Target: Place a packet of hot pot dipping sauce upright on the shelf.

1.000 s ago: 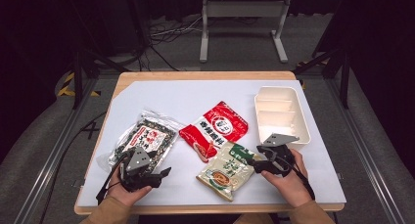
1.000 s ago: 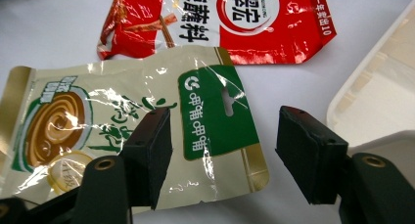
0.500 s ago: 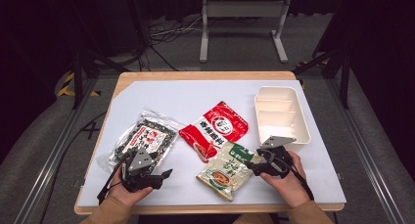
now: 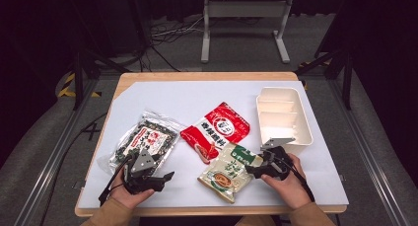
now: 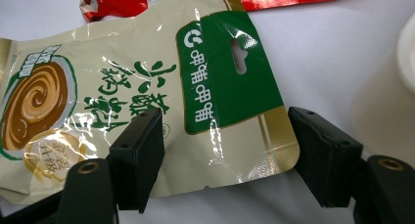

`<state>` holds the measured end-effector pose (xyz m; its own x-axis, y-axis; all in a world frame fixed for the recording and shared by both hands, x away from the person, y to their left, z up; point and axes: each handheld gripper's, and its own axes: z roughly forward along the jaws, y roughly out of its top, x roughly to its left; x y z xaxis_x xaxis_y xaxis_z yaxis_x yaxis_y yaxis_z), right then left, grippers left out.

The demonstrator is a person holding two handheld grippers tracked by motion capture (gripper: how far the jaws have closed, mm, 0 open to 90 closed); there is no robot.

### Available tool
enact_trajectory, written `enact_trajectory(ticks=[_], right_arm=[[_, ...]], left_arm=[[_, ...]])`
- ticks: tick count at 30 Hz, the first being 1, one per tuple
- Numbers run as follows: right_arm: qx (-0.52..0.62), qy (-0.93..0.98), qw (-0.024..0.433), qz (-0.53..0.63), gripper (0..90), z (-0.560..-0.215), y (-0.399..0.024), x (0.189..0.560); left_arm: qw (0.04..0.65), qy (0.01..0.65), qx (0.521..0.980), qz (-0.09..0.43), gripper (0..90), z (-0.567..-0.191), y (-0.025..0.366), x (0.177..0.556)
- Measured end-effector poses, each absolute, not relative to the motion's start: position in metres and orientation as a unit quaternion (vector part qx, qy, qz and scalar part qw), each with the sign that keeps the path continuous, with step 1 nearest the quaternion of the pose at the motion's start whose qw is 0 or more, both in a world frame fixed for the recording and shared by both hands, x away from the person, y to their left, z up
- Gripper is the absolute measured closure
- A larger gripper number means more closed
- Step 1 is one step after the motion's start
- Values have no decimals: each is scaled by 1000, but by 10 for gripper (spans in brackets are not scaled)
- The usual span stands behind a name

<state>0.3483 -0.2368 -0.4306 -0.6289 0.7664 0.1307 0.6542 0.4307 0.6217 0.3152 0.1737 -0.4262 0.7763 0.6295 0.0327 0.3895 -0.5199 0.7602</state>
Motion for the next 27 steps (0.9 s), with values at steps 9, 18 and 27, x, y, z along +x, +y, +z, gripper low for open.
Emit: enact_trajectory(ticks=[9,18,27], right_arm=[[421,837,67,343,371,-427,-237,348],[407,823,42,394,479,-412,-239,342],[369,841,32,394,538,-409,-228,338]], left_arm=[[388,297,859,154,244,-426,173,315],[387,297,859,155,243,-426,173,315],[385,295,860,157,240,-426,173,315]])
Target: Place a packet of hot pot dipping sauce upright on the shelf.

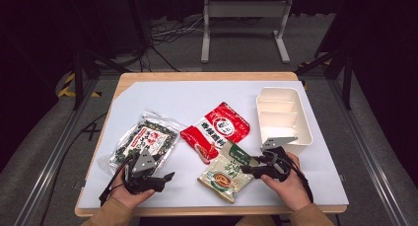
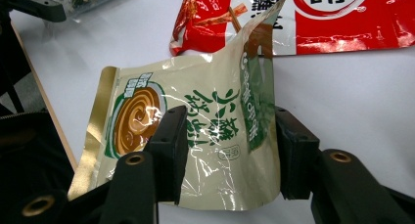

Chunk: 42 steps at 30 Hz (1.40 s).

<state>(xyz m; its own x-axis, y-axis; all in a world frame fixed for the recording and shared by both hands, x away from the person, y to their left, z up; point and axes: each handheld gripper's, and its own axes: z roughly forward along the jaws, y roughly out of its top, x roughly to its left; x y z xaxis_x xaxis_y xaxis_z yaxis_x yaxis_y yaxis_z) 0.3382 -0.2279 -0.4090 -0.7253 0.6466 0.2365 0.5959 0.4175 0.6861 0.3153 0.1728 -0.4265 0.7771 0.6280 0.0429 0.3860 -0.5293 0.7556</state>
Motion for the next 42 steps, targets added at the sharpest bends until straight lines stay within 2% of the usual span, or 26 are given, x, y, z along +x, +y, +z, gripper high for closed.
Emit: enact_trajectory(ticks=[10,14,23,31,42], right_arm=[[325,880,40,343,632,-420,-214,344],[301,899,59,312,686,-425,-206,343],[299,903,75,300,878,-426,-208,348],[295,903,69,305,885,-426,-211,351],[292,906,50,302,889,-406,-211,353]], left_arm=[[384,293,861,157,240,-427,172,315],[382,293,862,161,238,-427,172,315],[381,297,860,162,235,-427,173,316],[382,301,858,163,256,-426,174,316],[381,312,855,163,235,-425,176,318]])
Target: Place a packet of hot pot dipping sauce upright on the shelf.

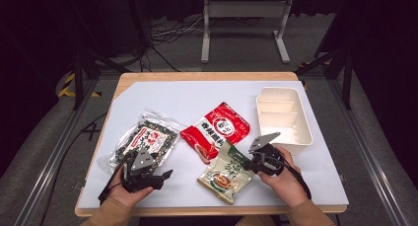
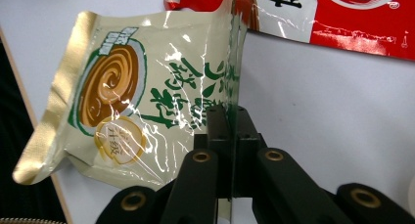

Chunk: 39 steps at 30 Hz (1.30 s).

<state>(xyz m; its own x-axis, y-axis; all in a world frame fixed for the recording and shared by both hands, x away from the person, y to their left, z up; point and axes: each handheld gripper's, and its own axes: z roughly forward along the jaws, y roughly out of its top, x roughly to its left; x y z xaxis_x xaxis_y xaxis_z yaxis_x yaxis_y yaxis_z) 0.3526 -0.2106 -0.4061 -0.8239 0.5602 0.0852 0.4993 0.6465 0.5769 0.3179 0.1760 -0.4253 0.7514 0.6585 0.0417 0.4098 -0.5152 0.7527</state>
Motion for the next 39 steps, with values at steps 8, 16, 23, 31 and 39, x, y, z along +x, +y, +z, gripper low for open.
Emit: enact_trajectory(ticks=[8,16,23,31,39], right_arm=[[294,902,10,316,890,-374,-211,350],[286,906,27,311,890,-341,-210,341],[270,913,43,304,891,-324,-208,336],[253,920,63,291,891,-310,-206,335],[248,921,86,289,891,-295,-210,336]], left_arm=[[383,312,854,163,225,-424,177,317],[384,317,853,159,224,-424,180,317],[388,320,850,155,220,-424,180,317],[394,322,846,159,216,-422,183,318],[400,329,841,156,212,-421,188,318]])
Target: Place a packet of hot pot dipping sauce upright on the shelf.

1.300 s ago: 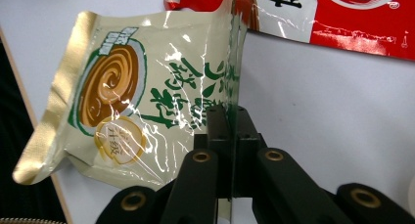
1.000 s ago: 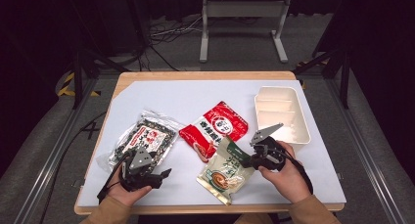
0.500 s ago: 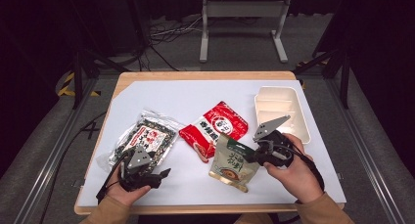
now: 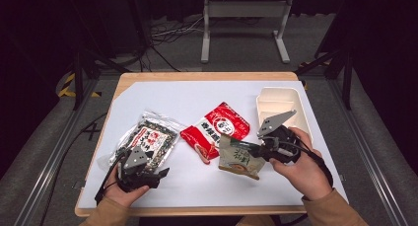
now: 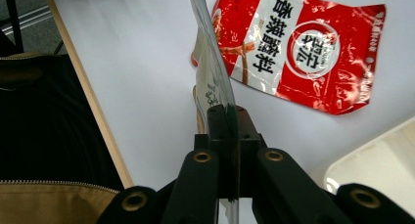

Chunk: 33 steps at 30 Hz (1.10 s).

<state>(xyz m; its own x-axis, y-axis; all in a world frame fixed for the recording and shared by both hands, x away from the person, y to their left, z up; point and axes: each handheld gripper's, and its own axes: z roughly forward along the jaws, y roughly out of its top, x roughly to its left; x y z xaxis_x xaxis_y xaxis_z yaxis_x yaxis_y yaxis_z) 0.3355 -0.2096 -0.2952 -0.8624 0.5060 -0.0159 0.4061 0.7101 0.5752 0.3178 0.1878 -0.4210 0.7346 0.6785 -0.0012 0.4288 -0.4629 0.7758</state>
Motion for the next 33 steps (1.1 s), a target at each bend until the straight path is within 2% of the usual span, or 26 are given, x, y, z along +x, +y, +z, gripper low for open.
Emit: enact_trajectory(ticks=[15,33], right_arm=[[235,924,99,286,891,-264,-226,342],[222,920,113,303,891,-235,-243,352]], left_arm=[[418,325,836,146,181,-419,193,319],[428,340,822,158,177,-414,203,322]])
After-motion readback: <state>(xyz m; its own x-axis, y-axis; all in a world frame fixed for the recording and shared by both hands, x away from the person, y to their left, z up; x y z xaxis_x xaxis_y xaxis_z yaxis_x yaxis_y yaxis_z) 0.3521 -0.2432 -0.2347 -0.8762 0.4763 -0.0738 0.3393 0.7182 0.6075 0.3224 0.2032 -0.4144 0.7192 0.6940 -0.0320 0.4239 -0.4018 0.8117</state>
